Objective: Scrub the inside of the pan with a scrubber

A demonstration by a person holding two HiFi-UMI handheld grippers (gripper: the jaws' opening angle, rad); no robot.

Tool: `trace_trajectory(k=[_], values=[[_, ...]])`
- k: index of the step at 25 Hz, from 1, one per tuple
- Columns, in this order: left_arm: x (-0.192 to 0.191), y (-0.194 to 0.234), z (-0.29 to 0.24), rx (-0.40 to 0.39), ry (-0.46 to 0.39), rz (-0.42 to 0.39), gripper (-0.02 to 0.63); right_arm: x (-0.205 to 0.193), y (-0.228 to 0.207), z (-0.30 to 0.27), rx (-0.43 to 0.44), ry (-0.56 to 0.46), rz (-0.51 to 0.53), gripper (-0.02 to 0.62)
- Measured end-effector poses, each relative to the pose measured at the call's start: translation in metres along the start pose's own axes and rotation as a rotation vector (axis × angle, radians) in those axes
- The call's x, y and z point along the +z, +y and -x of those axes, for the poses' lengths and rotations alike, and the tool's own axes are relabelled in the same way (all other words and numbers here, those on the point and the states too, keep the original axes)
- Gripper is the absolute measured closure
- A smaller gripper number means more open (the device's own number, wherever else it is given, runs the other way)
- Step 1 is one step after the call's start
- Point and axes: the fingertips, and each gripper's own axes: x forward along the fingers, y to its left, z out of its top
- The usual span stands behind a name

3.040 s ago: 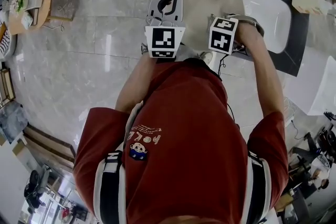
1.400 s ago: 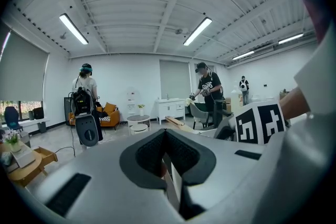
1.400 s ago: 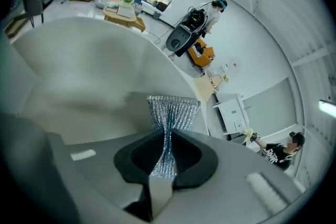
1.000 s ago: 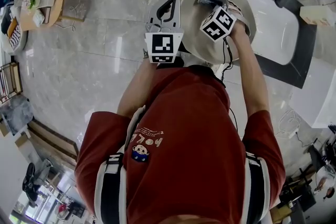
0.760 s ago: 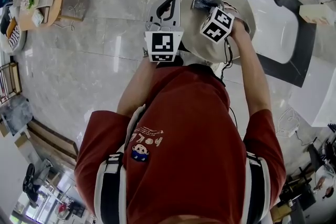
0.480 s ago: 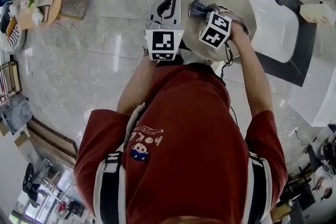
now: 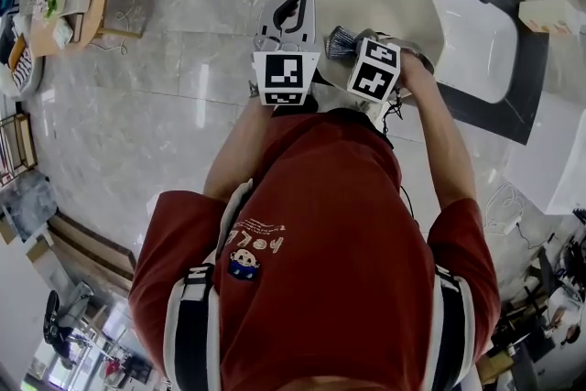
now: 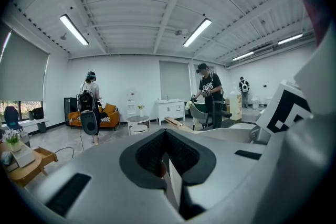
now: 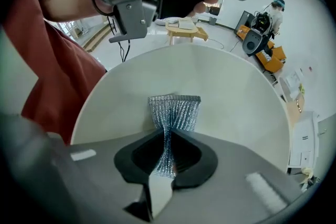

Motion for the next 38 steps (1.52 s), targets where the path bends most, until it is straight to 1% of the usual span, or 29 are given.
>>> trace_trajectory(k=[2,4,9,13,18,23,25,28,29,31,38], values=[[-0.001,-0.004,-0.001,-0.007,-0.001,0.001,0.601,-0.008,0.009,0.001,0.032,0.023,0.000,0.543],[-0.001,-0.007,-0.003,-0.014,-0.002,0.003,0.601,-0.015,0.014,0.003,0.043,0.042,-0.001,0.543],[0.000,-0.014,-0.006,-0.029,-0.005,0.005,0.601,-0.023,0.015,0.004,0.035,0.038,-0.025,0.543],[0.001,-0.019,-0.007,-0.037,-0.006,0.001,0.601,-0.029,0.003,0.005,0.015,0.027,-0.062,0.538],[0.003,-0.020,-0.008,-0.035,-0.011,0.001,0.601,-0.039,-0.024,0.007,-0.055,0.020,-0.099,0.538],[0.007,-0.022,-0.010,-0.035,-0.016,-0.004,0.601,-0.048,-0.052,0.007,-0.131,0.029,-0.110,0.538],[0.008,-0.023,-0.010,-0.037,-0.018,-0.005,0.601,-0.051,-0.066,0.007,-0.175,0.037,-0.107,0.538],[0.010,-0.025,-0.009,-0.039,-0.022,-0.007,0.601,-0.059,-0.087,0.004,-0.266,0.086,-0.089,0.542],[0.011,-0.025,-0.009,-0.038,-0.022,-0.008,0.601,-0.064,-0.093,0.001,-0.293,0.114,-0.080,0.574],[0.012,-0.026,-0.009,-0.037,-0.022,-0.008,0.601,-0.070,-0.100,-0.005,-0.329,0.148,-0.070,0.575],[0.009,-0.026,-0.008,-0.036,-0.016,-0.010,0.601,-0.069,-0.103,-0.005,-0.333,0.125,-0.112,0.575]])
